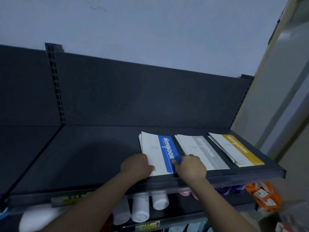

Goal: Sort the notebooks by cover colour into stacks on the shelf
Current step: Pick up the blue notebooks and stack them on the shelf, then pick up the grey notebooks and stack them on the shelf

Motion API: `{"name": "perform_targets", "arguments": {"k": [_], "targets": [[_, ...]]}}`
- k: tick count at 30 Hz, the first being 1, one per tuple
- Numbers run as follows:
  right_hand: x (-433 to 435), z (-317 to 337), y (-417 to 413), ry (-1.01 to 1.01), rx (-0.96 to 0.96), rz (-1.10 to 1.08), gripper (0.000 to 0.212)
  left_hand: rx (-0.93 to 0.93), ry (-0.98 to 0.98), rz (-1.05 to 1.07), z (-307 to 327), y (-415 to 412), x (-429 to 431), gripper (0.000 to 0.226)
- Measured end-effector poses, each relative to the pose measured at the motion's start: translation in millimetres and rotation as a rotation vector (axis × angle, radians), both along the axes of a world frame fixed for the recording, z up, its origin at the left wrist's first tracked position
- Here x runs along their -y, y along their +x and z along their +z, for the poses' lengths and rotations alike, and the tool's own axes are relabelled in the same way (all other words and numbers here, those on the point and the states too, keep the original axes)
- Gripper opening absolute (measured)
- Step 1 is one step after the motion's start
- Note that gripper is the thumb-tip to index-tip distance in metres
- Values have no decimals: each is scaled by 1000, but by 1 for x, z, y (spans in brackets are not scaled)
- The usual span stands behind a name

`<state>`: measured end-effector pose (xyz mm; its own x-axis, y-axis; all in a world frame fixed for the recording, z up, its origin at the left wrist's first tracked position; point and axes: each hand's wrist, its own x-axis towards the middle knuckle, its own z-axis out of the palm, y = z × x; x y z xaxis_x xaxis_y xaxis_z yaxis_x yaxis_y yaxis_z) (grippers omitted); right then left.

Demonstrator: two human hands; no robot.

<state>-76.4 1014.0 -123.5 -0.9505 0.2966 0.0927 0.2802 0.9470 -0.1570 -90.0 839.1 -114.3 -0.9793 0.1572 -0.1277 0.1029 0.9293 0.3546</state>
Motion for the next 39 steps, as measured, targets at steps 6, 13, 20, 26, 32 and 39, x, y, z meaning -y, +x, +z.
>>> {"name": "perform_targets", "arguments": {"k": [6, 13, 20, 26, 32, 39], "targets": [[12, 8, -5, 28, -105, 112, 33, -59, -72, -5, 0, 4, 10, 39], [72, 18, -32, 68, -172, 409, 39, -303, -278, 136, 17, 12, 99, 40], [193, 29, -37, 128, -177, 745, 34, -345, -516, 349, 38, 54, 222, 37], [319, 44, -20, 149, -171, 983, 37, -322, -611, 532, 48, 96, 327, 39], [438, 52, 0, 140, -162, 1088, 42, -287, -647, 643, 52, 134, 433, 38], [562, 56, 17, 136, -165, 1134, 44, -274, -665, 696, 59, 159, 549, 38]]}}
